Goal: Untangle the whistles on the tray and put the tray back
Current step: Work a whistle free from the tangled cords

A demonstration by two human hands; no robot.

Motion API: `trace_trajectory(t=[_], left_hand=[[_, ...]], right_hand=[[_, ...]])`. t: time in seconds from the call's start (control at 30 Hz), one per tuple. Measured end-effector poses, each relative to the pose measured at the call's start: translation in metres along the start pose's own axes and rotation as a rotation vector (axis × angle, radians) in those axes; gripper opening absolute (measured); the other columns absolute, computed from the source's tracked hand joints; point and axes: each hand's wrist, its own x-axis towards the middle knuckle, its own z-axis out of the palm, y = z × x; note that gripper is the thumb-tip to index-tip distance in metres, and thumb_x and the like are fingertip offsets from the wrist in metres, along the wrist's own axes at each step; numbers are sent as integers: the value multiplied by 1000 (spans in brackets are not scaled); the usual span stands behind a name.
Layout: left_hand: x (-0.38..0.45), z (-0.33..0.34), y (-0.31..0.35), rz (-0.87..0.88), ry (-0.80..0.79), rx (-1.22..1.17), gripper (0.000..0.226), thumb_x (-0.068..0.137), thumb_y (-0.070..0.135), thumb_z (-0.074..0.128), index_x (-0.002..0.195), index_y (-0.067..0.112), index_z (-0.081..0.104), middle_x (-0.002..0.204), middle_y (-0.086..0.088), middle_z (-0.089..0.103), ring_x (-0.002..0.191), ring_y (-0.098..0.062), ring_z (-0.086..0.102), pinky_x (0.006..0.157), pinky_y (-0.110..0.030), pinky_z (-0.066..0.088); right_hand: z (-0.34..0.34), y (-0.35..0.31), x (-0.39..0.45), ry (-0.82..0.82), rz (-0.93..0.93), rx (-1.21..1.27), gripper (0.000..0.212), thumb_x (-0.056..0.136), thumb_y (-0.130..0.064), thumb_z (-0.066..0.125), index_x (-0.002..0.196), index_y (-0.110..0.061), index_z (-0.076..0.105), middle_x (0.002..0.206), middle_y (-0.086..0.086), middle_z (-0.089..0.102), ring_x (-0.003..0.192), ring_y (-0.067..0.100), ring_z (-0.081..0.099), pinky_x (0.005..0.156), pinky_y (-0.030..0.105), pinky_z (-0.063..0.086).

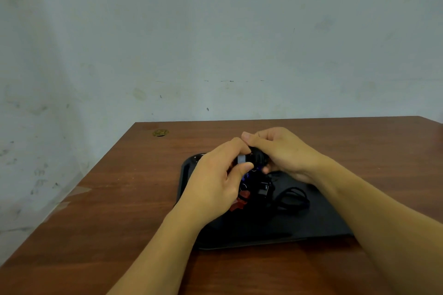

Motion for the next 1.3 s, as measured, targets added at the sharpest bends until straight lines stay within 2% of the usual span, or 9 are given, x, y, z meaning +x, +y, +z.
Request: trace_trajectory(t=[0.13,0.27,0.43,0.6,0.8,0.9,1.03,1.17,1.3], left_hand=[[0,5,1,34,80,73,22,96,16,64,114,28,59,89,18,60,77,-6,58,67,-19,47],[4,14,7,-349,257,-309,23,91,17,71,109,29,65,84,13,72,71,-3,67,68,-23,55],[6,23,9,-530,309,-733,16,96,13,63,107,17,74,93,-3,77,81,-13,70,72,-30,59],[5,29,8,-712,332,-1111,24,99,20,56,108,10,76,107,-12,74,90,-20,66,84,-37,57],[7,27,6,-562,368,-947,27,103,15,49,127,21,61,120,-1,71,113,-20,68,94,-46,57],[7,21,-5,-425,351,-629,29,101,21,57,129,21,60,121,2,69,114,-17,66,95,-49,55],[4,17,-10,-320,281,-362,32,100,25,57,132,27,60,124,9,66,117,-9,62,99,-42,53],[2,16,-1,-190,239,-228,35,97,13,61,120,40,59,115,13,65,111,0,60,91,-15,48],[1,18,-1,-176,242,-178,40,95,11,64,116,44,58,113,14,64,109,-4,61,90,-22,51]], right_hand=[[8,8,-3,56,18,271,45,95,-38,64,91,7,68,77,16,64,60,16,58,50,18,51],[24,10,-1,344,-90,405,41,96,-32,64,84,7,66,73,16,66,58,17,64,57,24,57],[45,15,2,567,-160,258,40,94,-38,67,82,1,70,77,18,72,68,31,68,73,49,60],[66,16,1,675,-211,298,29,92,-36,69,81,-9,69,70,1,71,66,10,65,65,30,56],[66,9,5,575,-240,243,20,91,-34,71,82,-17,76,78,2,75,78,20,72,72,40,60],[52,3,7,485,-224,202,23,91,-33,71,80,-13,75,68,-2,69,65,11,63,65,26,54],[30,-1,2,328,-59,187,26,89,-39,73,85,-13,76,65,-4,63,59,6,55,52,21,46],[19,-1,-4,267,-12,220,20,90,-36,73,88,-17,80,87,-1,77,72,8,69,54,21,51],[17,4,-9,216,-51,258,18,94,-26,69,91,-13,80,91,2,78,73,8,69,62,21,56]])
